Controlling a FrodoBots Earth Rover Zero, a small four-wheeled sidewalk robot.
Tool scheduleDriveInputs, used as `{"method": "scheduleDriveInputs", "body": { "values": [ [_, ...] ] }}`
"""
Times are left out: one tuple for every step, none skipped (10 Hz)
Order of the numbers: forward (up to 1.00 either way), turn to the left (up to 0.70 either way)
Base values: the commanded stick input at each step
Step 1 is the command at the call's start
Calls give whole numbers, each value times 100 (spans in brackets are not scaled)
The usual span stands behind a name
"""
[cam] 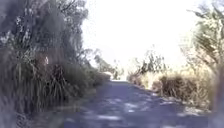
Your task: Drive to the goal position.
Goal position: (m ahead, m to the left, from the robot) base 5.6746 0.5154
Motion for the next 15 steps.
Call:
{"method": "scheduleDriveInputs", "body": {
  "values": [
    [100, 0],
    [100, 0],
    [100, 0],
    [100, 0],
    [100, 0],
    [100, 0],
    [100, 0],
    [100, 0],
    [100, 0],
    [100, 0],
    [100, 0],
    [100, 0],
    [100, 0],
    [100, 0],
    [100, 0]
  ]
}}
